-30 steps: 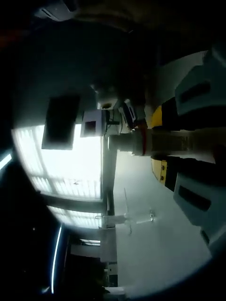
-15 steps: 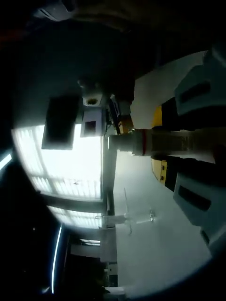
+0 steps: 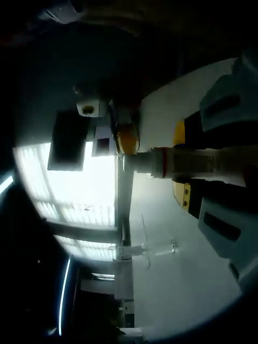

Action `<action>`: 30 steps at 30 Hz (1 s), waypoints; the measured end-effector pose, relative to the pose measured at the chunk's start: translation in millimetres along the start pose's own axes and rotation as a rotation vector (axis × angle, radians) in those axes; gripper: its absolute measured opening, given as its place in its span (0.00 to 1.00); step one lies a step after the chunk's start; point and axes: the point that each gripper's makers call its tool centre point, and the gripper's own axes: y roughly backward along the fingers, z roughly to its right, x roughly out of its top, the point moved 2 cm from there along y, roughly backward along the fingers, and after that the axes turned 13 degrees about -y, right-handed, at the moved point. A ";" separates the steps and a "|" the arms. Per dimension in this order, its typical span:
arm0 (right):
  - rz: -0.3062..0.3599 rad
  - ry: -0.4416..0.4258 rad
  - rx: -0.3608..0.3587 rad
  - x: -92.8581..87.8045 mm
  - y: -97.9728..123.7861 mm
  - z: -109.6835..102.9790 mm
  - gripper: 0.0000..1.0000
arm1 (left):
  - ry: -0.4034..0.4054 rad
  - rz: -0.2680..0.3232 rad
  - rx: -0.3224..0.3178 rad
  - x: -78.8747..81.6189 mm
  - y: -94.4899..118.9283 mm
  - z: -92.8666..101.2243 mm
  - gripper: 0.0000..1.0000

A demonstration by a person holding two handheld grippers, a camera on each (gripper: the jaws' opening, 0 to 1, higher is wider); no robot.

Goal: Clamp pump bottle remove cover press pump head put on cover

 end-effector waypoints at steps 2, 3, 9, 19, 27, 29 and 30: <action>0.006 0.009 0.017 4.4 -0.7 -6.1 0.16 | 0.000 0.000 0.000 0.1 -0.1 0.4 0.12; 0.008 0.012 0.030 7.1 -0.3 -9.6 0.16 | 0.000 0.000 0.000 0.2 -0.2 0.9 0.12; 0.015 0.031 0.066 21.6 -1.1 -25.4 0.16 | 0.000 0.000 0.000 0.4 -0.4 1.2 0.12; 0.026 -0.013 0.142 37.0 -4.6 -45.1 0.16 | 0.002 0.000 -0.001 0.4 -0.8 1.8 0.12; 0.016 -0.050 0.163 43.5 -11.4 -60.3 0.16 | -0.001 0.000 0.001 0.6 -0.9 2.2 0.12; 0.008 -0.076 0.166 43.8 -13.6 -64.0 0.16 | 0.000 0.000 0.002 0.5 -1.0 2.2 0.12; 0.003 -0.087 0.168 43.4 -14.3 -65.2 0.16 | 0.000 0.000 0.003 0.4 -1.0 2.1 0.12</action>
